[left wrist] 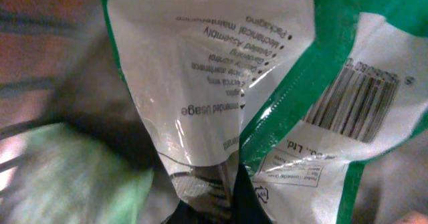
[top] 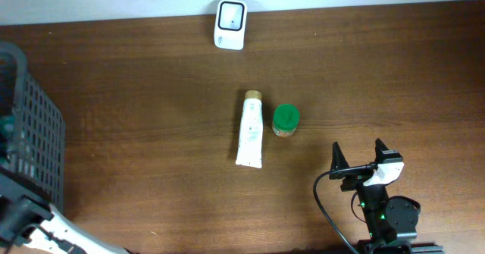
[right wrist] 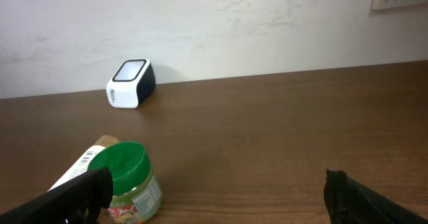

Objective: Scan the item barcode
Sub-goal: 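Reach into the basket and grasp the green-white packet with left gripper, then lift the green-white packet out and lay it left of the tube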

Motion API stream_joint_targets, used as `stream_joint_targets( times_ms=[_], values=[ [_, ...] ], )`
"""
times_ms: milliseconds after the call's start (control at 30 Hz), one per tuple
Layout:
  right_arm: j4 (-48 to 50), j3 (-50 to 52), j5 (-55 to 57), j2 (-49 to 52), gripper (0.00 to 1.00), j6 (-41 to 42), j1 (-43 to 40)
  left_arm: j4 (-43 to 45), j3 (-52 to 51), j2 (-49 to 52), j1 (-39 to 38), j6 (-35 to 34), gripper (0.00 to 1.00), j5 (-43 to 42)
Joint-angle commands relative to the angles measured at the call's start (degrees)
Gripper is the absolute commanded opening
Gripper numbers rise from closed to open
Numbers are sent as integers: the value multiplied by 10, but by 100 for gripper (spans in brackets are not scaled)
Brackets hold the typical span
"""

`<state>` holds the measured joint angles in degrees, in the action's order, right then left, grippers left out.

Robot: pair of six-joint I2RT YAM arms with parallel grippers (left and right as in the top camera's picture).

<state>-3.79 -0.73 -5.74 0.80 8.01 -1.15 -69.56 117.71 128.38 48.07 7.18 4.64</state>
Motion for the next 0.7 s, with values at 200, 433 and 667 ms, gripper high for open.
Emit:
stream_joint_targets(
  times_ms=[200, 433, 667],
  values=[
    [-1, 4, -7, -4, 98, 4, -4, 24, 45, -322, 2, -81, 0, -141],
    [-1, 4, -7, -4, 98, 4, -4, 40, 45, -466, -125, -94, 0, -159],
    [-1, 4, -7, -4, 98, 4, -4, -30, -50, -442, -412, -97, 0, -168]
  ],
)
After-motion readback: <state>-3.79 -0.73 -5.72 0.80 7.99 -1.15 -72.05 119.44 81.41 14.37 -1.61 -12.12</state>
